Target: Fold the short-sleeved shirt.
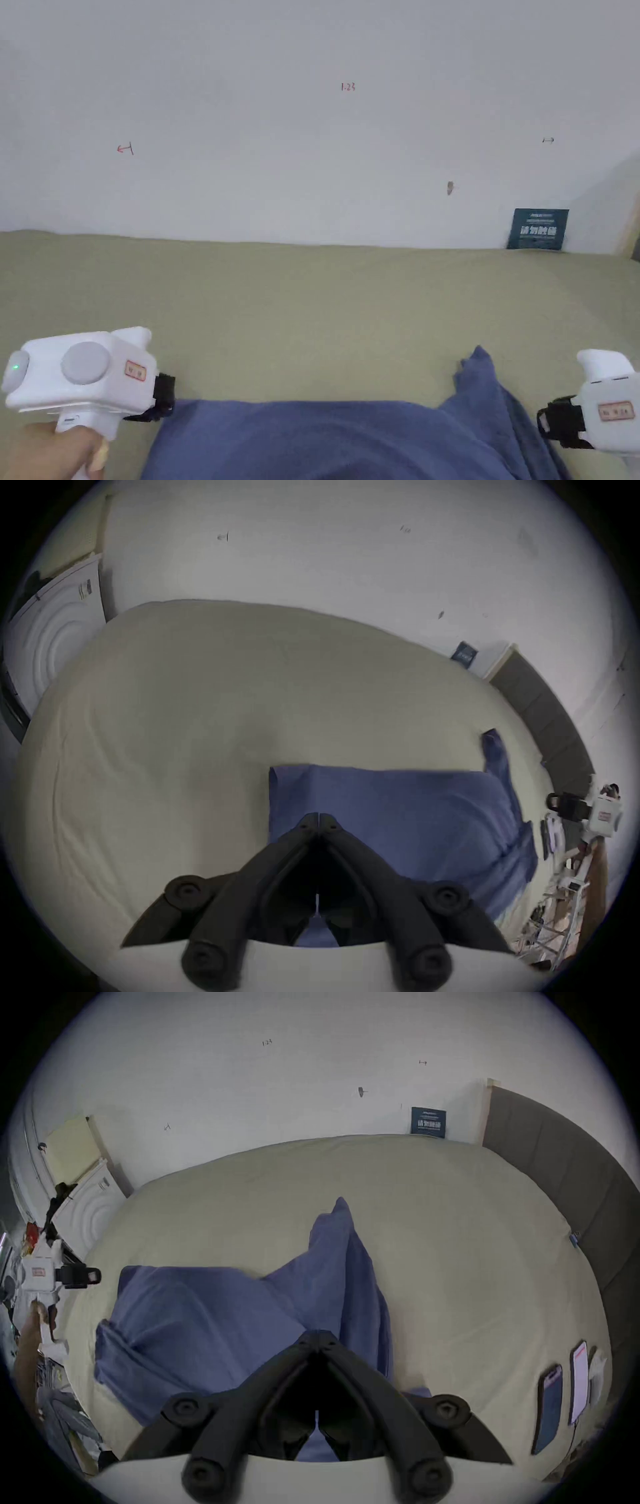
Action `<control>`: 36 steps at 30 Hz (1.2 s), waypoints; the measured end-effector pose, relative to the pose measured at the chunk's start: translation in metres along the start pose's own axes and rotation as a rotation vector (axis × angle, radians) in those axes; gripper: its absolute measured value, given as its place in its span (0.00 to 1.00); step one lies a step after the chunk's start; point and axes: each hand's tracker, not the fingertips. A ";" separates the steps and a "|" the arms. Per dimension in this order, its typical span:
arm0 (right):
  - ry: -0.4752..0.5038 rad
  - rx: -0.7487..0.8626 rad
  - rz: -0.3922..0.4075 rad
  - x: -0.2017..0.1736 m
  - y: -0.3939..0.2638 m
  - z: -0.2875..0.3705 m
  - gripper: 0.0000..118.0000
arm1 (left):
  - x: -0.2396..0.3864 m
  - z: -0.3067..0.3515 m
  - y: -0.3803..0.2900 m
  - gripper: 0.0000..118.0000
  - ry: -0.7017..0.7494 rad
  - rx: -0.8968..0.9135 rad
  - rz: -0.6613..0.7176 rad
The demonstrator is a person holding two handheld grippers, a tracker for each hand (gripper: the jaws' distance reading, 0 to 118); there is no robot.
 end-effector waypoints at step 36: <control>-0.073 -0.121 0.054 0.026 0.048 -0.026 0.00 | 0.011 0.018 0.002 0.02 -0.055 -0.029 -0.065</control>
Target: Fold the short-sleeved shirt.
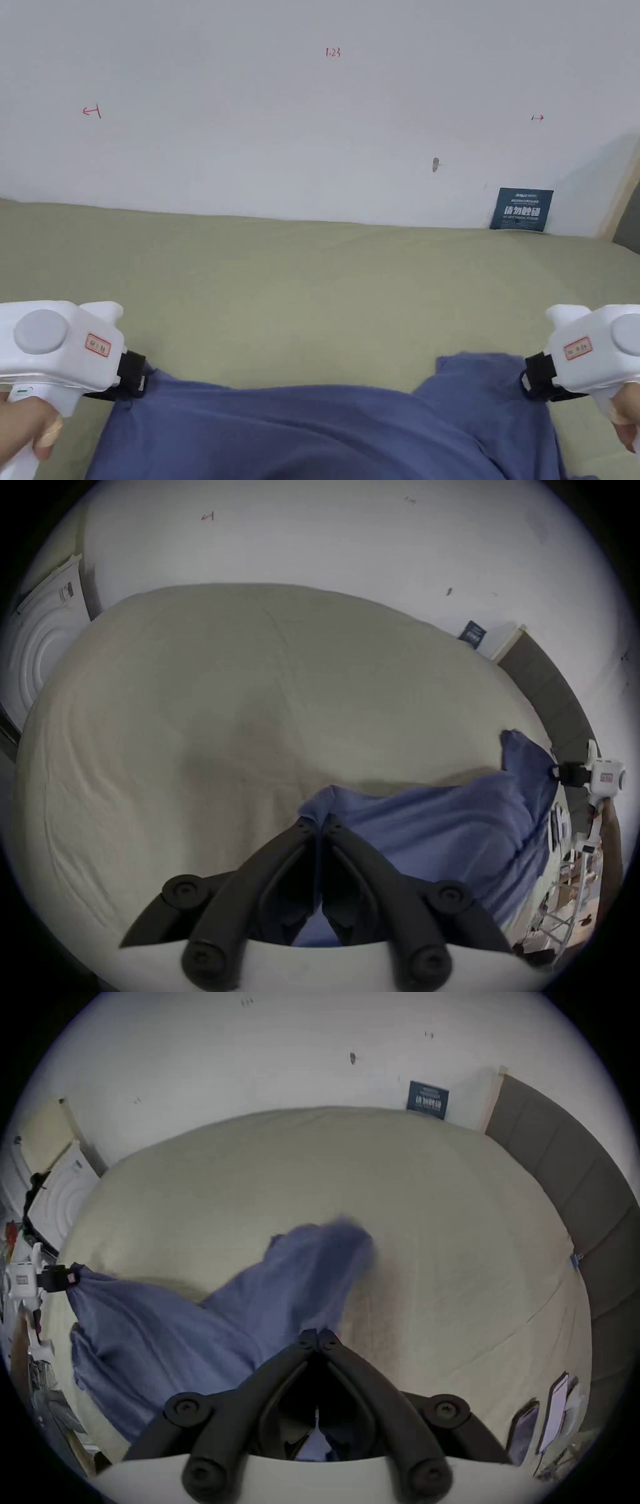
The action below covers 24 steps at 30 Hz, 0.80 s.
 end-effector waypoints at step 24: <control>0.047 -0.097 -0.226 0.066 -0.234 0.052 0.00 | -0.060 0.045 -0.215 0.02 -0.107 -0.064 0.238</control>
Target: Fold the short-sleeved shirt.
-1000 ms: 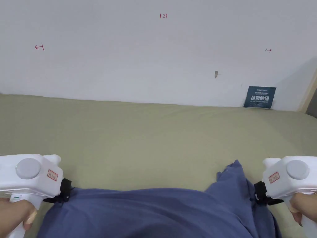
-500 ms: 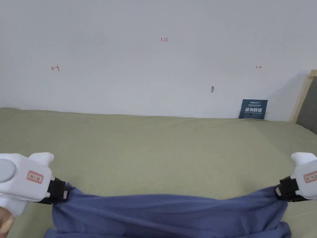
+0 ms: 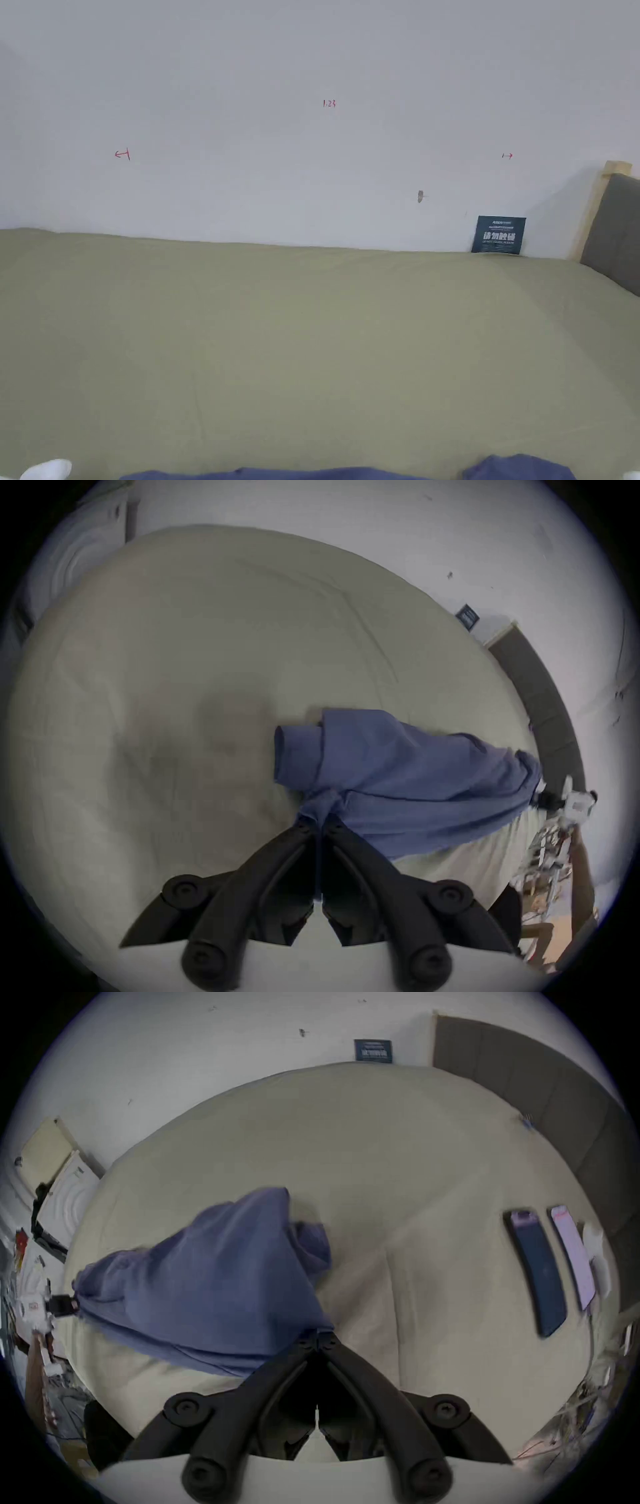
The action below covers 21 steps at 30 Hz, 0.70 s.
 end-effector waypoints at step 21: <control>0.053 0.194 0.181 -0.123 0.041 0.091 0.00 | 0.083 0.115 0.041 0.00 -0.079 0.225 -0.161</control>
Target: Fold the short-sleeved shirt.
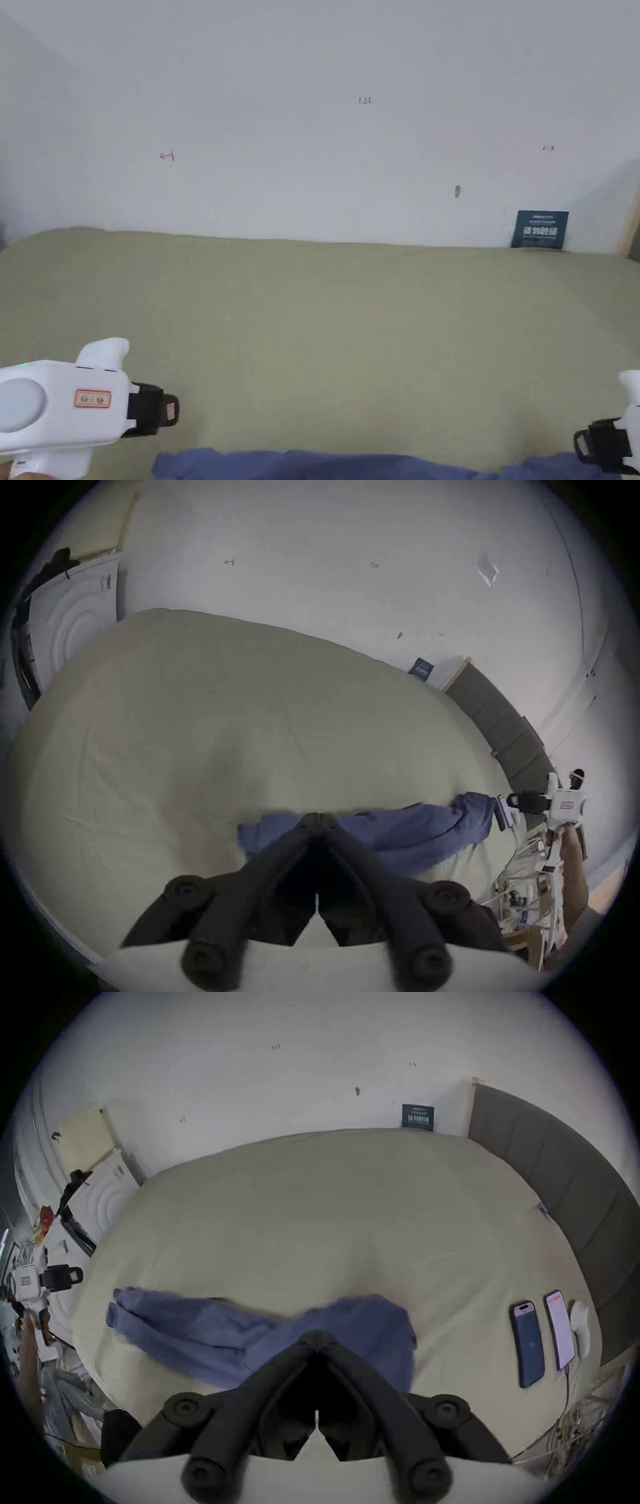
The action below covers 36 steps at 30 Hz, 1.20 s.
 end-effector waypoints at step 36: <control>0.135 -0.037 0.069 -0.037 -0.019 -0.020 0.00 | -0.076 -0.111 -0.065 0.07 -0.275 -0.274 0.312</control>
